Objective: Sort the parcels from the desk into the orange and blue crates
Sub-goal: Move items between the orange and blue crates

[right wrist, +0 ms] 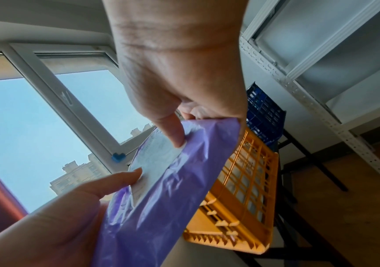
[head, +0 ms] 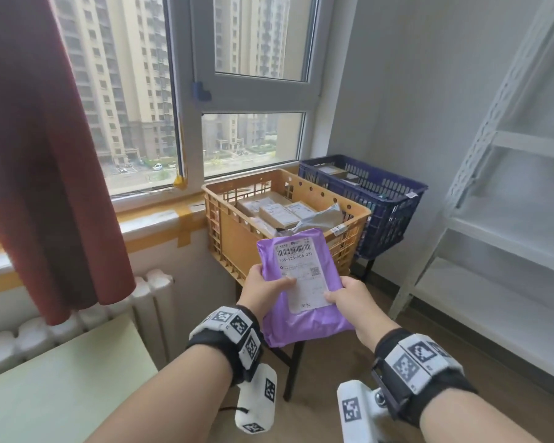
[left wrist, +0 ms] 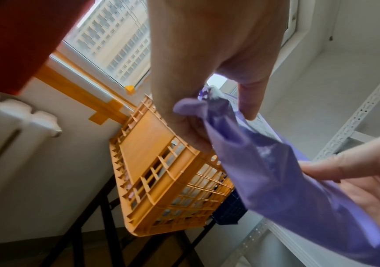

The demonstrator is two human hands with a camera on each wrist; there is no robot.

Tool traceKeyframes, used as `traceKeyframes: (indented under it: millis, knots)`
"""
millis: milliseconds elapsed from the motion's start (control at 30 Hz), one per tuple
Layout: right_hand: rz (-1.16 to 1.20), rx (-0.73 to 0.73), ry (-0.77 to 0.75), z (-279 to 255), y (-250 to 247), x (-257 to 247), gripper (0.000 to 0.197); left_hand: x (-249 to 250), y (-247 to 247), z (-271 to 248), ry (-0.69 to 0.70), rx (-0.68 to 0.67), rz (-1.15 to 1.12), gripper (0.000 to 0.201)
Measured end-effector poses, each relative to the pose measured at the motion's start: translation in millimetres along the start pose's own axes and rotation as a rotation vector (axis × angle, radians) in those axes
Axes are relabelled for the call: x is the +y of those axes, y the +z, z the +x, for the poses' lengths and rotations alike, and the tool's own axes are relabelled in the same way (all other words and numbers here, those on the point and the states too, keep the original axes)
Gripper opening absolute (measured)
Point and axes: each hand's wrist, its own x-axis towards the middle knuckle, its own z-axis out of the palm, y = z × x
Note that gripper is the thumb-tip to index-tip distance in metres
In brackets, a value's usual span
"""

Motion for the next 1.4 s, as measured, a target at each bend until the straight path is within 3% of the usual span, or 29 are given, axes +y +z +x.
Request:
traceKeyframes:
  millis: [500, 633, 800, 1100, 1400]
  knots:
    - [0.049, 0.098, -0.055, 164.8, -86.8, -38.0, 0.023, 44.0, 115.6, 171.6, 0.055, -0.117, 0.005, 0.069]
    - [0.069, 0.171, -0.105, 206.6, -104.4, -46.8, 0.011, 63.5, 139.6, 218.4, 0.066, -0.152, -0.015, 0.064]
    - [0.080, 0.257, -0.090, 246.3, -126.5, -40.3, 0.031, 80.2, 162.2, 257.4, 0.078, -0.105, -0.043, 0.061]
    - [0.085, 0.223, -0.160, 317.0, -163.3, -50.7, 0.029, 89.7, 217.9, 312.4, 0.088, -0.100, 0.031, 0.056]
    - [0.039, 0.189, -0.229, 431.7, -232.5, -52.8, 0.033, 95.5, 308.5, 399.1, 0.105, -0.056, 0.040, 0.064]
